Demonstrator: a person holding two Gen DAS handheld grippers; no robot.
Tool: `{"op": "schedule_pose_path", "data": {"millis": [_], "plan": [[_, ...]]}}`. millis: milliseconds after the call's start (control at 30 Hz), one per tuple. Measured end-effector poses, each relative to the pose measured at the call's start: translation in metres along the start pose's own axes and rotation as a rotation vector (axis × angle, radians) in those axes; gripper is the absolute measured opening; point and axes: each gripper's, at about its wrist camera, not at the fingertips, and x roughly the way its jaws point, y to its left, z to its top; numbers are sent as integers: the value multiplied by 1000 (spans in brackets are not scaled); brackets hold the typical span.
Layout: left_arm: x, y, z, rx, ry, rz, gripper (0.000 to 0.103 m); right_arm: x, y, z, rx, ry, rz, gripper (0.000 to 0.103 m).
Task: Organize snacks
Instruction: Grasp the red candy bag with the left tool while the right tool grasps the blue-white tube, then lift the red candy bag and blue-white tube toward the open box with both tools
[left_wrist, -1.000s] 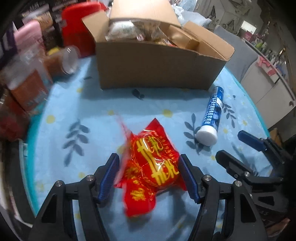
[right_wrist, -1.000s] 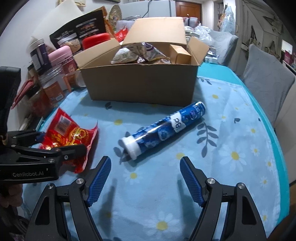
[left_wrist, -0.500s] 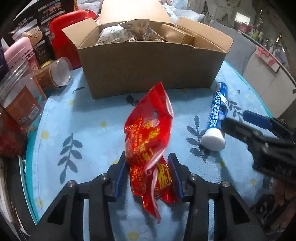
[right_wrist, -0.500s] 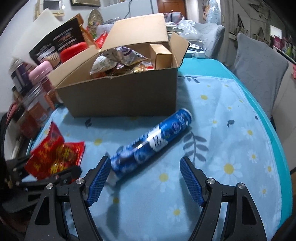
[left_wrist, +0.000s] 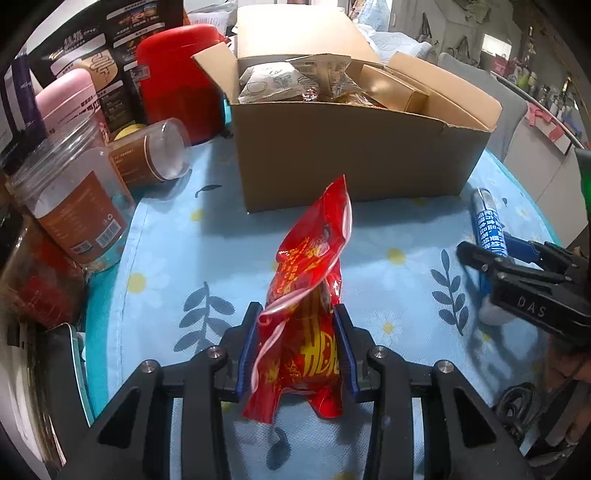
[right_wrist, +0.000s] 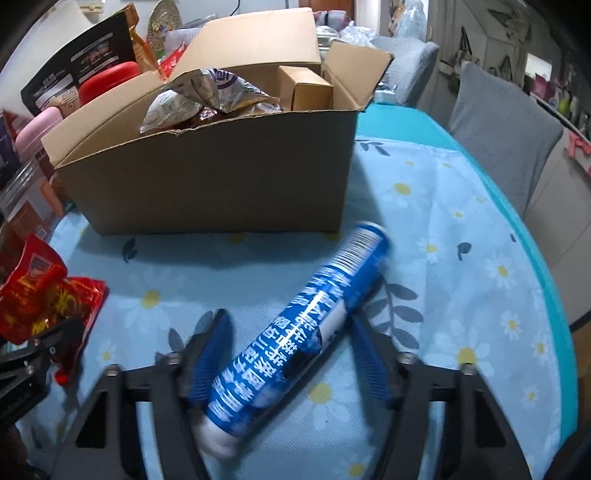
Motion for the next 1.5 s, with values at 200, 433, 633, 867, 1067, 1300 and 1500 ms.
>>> {"op": "schedule_pose_path", "data": {"millis": [200, 433, 633, 867, 1067, 1300, 1500], "plan": [[4, -14, 4, 23, 13, -32, 38, -12, -10, -13, -18, 0, 24, 28], [-1, -30, -1, 53, 35, -87, 38, -30, -7, -28, -68, 3, 101, 28], [-6, -42, -9, 77, 60, -127, 38, -39, 3, -42, -127, 17, 129, 28], [0, -46, -8, 93, 65, -139, 38, -37, 13, -45, -163, 16, 110, 28], [1, -44, -7, 82, 47, -147, 37, -34, 17, -44, -176, 3, 93, 29], [2, -44, -3, 71, 47, -142, 37, -35, 17, -44, -169, -10, 94, 28], [-6, -41, 3, 63, 25, -138, 36, -40, 18, -44, -157, -16, 147, 28]]}}
